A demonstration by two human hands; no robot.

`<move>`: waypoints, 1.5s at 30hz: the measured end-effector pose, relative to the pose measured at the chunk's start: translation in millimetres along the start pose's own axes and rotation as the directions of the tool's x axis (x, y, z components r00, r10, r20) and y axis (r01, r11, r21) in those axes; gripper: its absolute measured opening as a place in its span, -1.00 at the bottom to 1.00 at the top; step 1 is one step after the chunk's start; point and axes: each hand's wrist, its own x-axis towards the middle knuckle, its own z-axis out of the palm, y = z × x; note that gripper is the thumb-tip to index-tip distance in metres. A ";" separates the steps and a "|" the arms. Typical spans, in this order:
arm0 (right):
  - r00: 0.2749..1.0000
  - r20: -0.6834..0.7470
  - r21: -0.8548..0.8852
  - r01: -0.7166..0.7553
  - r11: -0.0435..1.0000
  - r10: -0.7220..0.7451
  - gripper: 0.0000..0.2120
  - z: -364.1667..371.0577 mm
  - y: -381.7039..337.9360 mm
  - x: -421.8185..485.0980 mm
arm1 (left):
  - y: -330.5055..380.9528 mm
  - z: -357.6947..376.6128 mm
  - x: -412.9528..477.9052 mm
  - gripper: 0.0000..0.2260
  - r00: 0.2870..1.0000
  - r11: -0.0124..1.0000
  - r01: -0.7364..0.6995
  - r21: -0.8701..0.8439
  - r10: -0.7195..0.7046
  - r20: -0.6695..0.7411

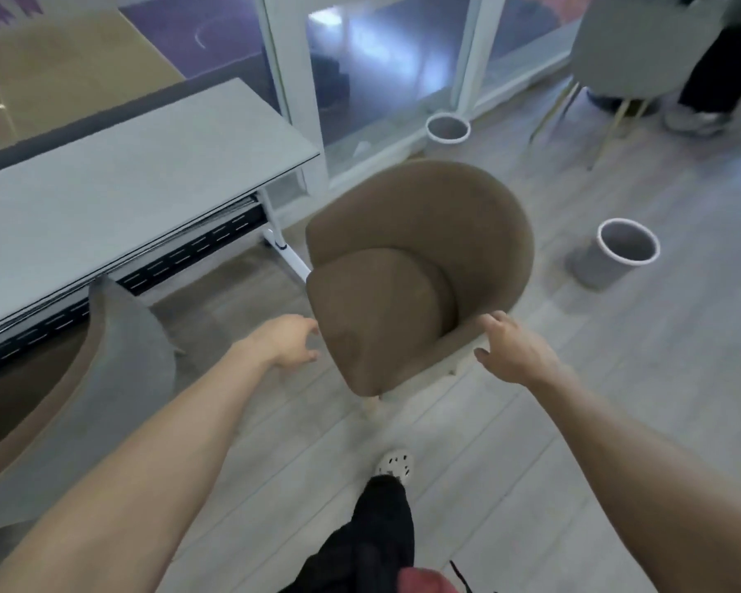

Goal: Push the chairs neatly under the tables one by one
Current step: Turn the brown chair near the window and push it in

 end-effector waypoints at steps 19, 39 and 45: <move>0.908 0.168 -0.173 0.411 0.895 -0.384 -0.64 -138.0 206.5 301.6 | 195.4 -75.3 287.9 -0.46 0.970 0.923 0.243 -0.299 -0.229 0.079; 0.274 0.631 -0.344 0.937 0.055 -0.725 -0.06 -188.6 170.5 512.7 | 336.2 -44.5 288.3 -0.48 0.581 0.209 0.701 -0.682 -0.722 0.376; 0.122 0.708 -0.325 0.930 -0.168 -0.696 -0.03 -161.4 153.1 545.6 | 367.9 -57.5 303.6 -0.38 0.560 0.051 0.710 -0.702 -0.645 0.520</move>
